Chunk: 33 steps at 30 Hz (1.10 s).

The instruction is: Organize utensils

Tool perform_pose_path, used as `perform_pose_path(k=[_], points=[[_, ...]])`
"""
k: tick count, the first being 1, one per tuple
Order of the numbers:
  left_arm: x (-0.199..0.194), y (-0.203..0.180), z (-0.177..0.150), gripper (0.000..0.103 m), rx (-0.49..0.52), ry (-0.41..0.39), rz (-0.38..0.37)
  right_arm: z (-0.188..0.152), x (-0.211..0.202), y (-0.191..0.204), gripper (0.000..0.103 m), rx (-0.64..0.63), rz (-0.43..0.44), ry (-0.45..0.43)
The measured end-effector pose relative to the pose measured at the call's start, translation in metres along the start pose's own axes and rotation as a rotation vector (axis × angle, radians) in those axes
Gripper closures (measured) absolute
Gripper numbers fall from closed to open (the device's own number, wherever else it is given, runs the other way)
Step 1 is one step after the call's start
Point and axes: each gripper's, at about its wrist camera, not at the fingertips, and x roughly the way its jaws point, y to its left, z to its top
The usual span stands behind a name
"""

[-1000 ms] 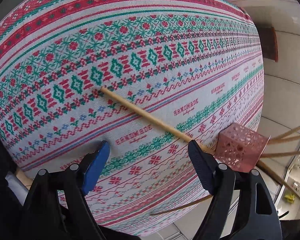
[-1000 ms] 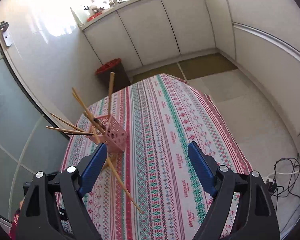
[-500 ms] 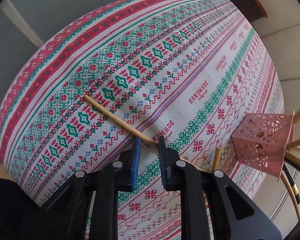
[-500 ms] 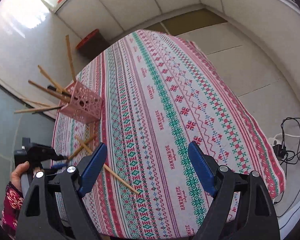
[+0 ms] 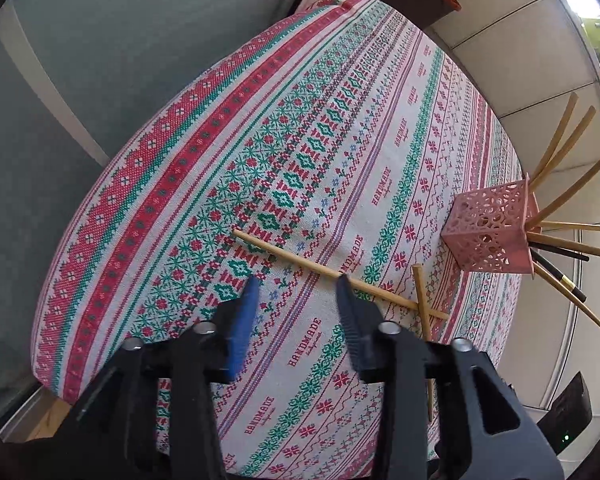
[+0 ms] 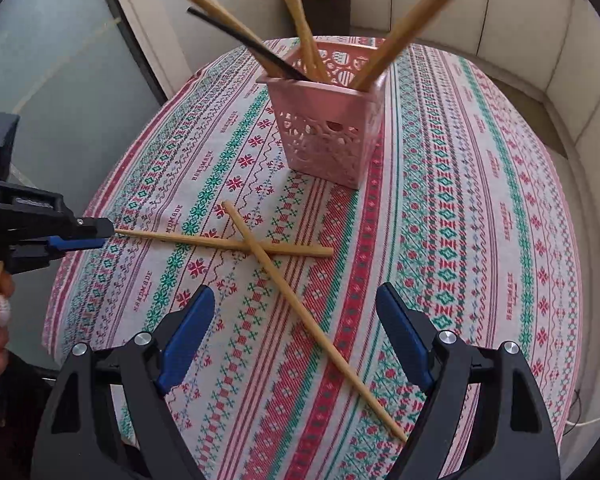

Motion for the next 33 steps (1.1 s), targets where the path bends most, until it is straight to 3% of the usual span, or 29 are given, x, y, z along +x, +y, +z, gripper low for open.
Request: perform_pose_path(k=[2,6,11,13,15,16,19,21,24,28,30,33], points=[[-0.005,-0.001,-0.013,0.054,0.036,-0.01,0.005,0.001,0.004,0.004,0.025,0.008,-0.05,-0.004],[0.013,-0.018,-0.007,0.049,0.054,-0.004,-0.006,0.0,0.005,-0.004,0.025,0.028,-0.071,-0.002],[0.018,-0.032,-0.005,0.044,0.096,0.006,-0.022,0.002,0.04,-0.001,0.025,0.004,0.007,0.135],[0.019,-0.041,-0.006,0.037,0.156,0.003,0.015,-0.002,0.051,0.002,0.034,-0.01,-0.006,0.135],[0.024,-0.05,-0.006,0.036,0.225,0.015,0.049,-0.001,0.048,0.002,0.087,-0.025,-0.002,0.115],[0.029,-0.057,-0.007,0.036,0.27,0.036,0.059,0.0,0.047,-0.002,0.094,-0.002,0.018,0.129],[0.051,-0.084,-0.018,0.036,0.448,0.139,0.074,-0.008,0.031,-0.03,0.095,0.075,0.058,0.104],[0.065,-0.106,-0.032,0.035,0.59,0.161,0.1,-0.021,0.016,-0.058,0.096,0.159,0.119,0.102],[0.084,-0.139,-0.05,0.035,0.769,0.136,0.151,-0.039,0.005,-0.092,0.095,0.249,0.11,0.113],[0.098,-0.17,-0.059,0.035,0.922,0.031,0.203,-0.036,0.007,-0.124,0.089,0.315,0.072,0.148],[0.103,-0.176,-0.06,0.035,0.959,0.002,0.209,-0.031,0.012,-0.131,0.062,0.324,0.081,0.172],[0.112,-0.179,-0.056,0.033,0.997,-0.032,0.203,-0.022,0.024,-0.132,0.058,0.31,0.058,0.192]])
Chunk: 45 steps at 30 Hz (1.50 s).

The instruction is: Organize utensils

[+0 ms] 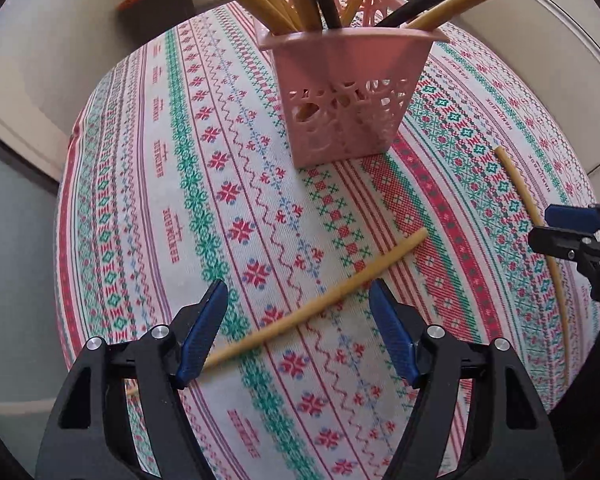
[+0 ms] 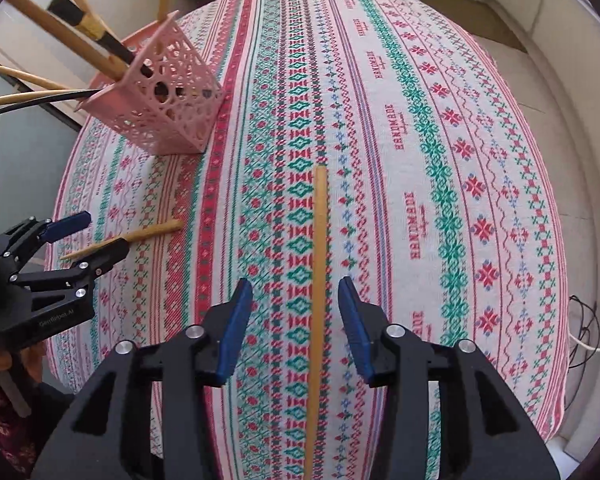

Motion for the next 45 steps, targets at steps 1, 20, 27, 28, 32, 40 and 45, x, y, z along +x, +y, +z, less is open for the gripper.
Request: perform_pose_path(k=[1,20,27,28,32,40,45], points=[[0.005,0.001,0.002,0.033,0.007,0.006,0.011,0.003,0.005,0.001,0.058,-0.003,-0.014,0.01],[0.02,0.03,0.016,0.015,0.055,-0.09,0.031,0.043,0.037,0.006,0.03,0.016,-0.039,0.032],[0.03,0.017,0.019,0.059,0.133,-0.047,-0.117,0.049,0.053,0.068,0.068,-0.075,-0.17,-0.013],[0.029,0.016,0.021,0.067,0.133,-0.037,-0.133,0.051,0.054,0.068,0.082,-0.066,-0.135,-0.007],[0.021,0.003,0.013,0.091,0.19,-0.026,-0.139,0.049,0.052,0.061,0.095,0.002,-0.044,0.017],[-0.049,-0.007,-0.025,0.097,0.179,-0.183,-0.157,0.002,-0.01,0.05,0.095,0.043,0.096,-0.197],[-0.133,0.009,-0.045,0.097,0.005,-0.413,-0.246,-0.026,-0.087,0.067,0.095,-0.017,0.152,-0.402]])
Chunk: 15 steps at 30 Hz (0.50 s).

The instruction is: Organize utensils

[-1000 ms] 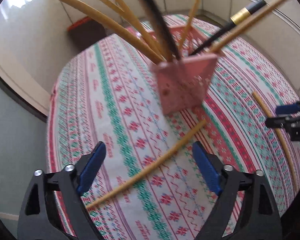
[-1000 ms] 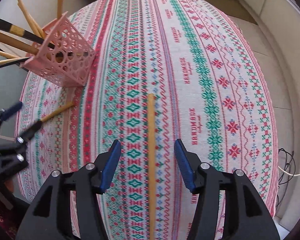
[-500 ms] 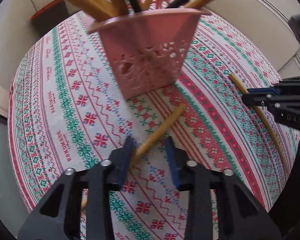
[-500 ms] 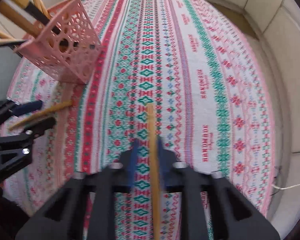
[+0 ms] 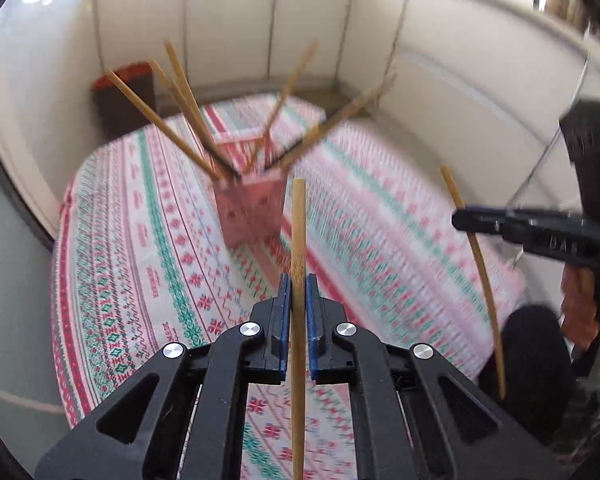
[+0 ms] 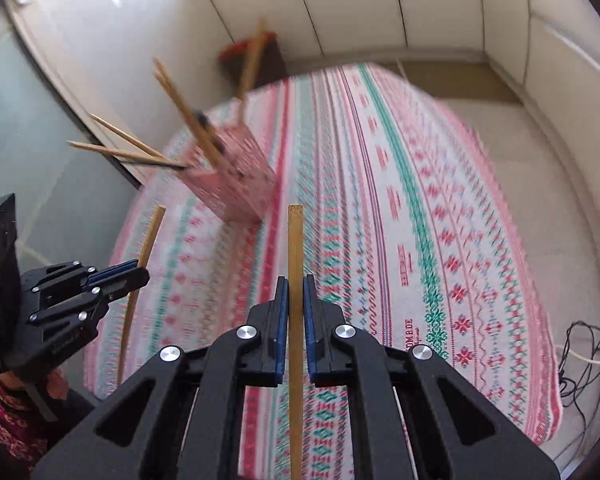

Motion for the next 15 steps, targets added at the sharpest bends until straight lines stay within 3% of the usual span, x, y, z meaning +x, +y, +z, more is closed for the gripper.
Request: perform_pose_path(k=[5,9,12,15], points=[[-0.082,-0.019,0.037,0.097,-0.097,-0.292,0.051,0.024,-0.095,0.01,0.095,-0.027,0.075,-0.239],[-0.122,-0.018,0.09,0.097,-0.189,-0.542,0.079,0.079,-0.152,0.032,0.095,0.02,0.122,-0.531],[-0.119,-0.014,0.125,0.097,-0.28,-0.681,0.125,0.112,-0.163,0.045,0.095,0.05,0.06,-0.745],[-0.103,-0.012,0.144,0.097,-0.358,-0.734,0.171,0.137,-0.152,0.046,0.095,0.096,0.022,-0.82]])
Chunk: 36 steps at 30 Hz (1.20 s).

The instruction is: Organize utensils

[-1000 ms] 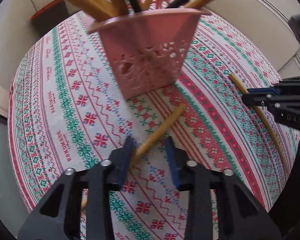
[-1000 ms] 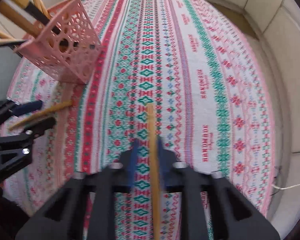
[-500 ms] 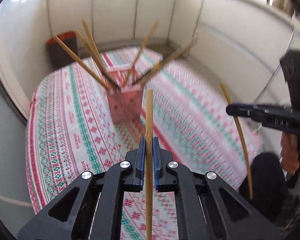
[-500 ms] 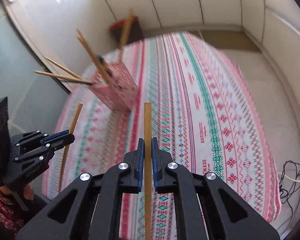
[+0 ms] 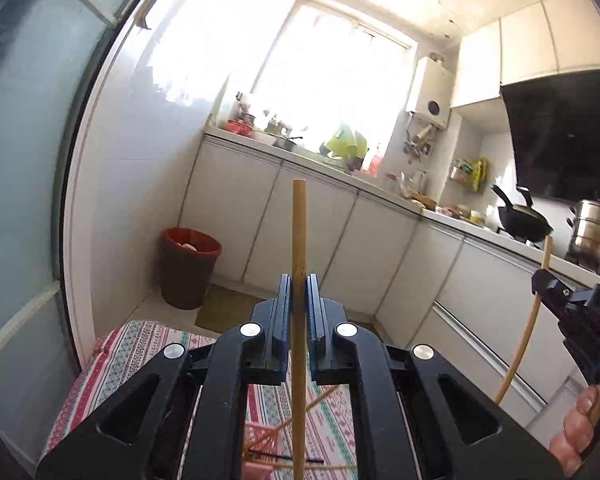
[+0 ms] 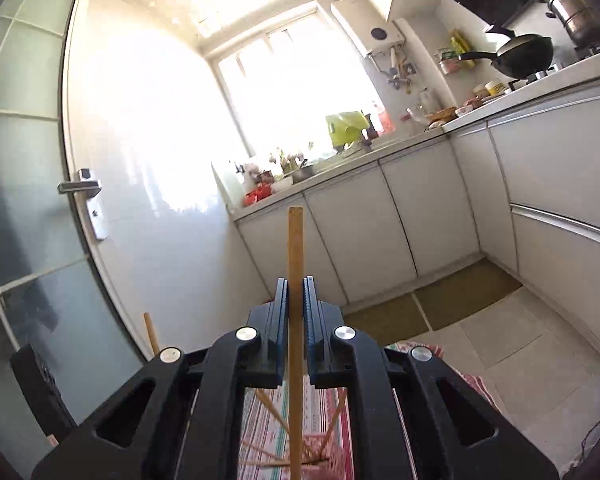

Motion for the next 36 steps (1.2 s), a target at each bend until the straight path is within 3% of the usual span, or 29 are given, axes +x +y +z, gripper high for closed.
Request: perform_pose_path(k=[4,9,11,15,17,19,23,30,34,36], points=[[0.033,-0.012,-0.012,0.097,-0.005,-0.03,0.068,-0.011,0.037,-0.011,0.095,-0.01,-0.046,-0.013],[0.075,-0.01,-0.057,0.095,0.03,-0.022,0.15,-0.029,0.052,-0.021,0.095,0.003,-0.063,-0.004],[0.079,-0.003,-0.073,0.08,0.039,0.013,0.174,-0.036,0.057,-0.024,0.095,0.013,-0.061,0.004],[0.039,0.013,-0.06,0.073,0.028,-0.026,0.171,-0.048,0.059,-0.019,0.095,0.009,-0.064,-0.001],[0.01,0.021,-0.041,0.057,0.023,-0.08,0.179,-0.046,0.058,-0.013,0.095,0.011,-0.066,-0.012],[-0.019,0.031,-0.022,0.049,0.002,-0.151,0.189,-0.049,0.056,-0.004,0.095,0.008,-0.075,-0.028],[-0.05,0.049,0.001,0.049,-0.026,-0.201,0.206,-0.054,0.058,0.017,0.095,-0.009,-0.107,-0.057],[-0.043,0.076,-0.012,0.046,-0.031,-0.186,0.257,-0.094,0.076,0.048,0.095,-0.1,-0.241,-0.144],[-0.035,0.086,-0.021,0.045,-0.017,-0.165,0.287,-0.143,0.095,0.043,0.095,-0.12,-0.326,-0.147],[-0.04,0.089,-0.022,0.038,-0.01,-0.184,0.298,-0.157,0.101,0.038,0.091,-0.088,-0.318,-0.094]])
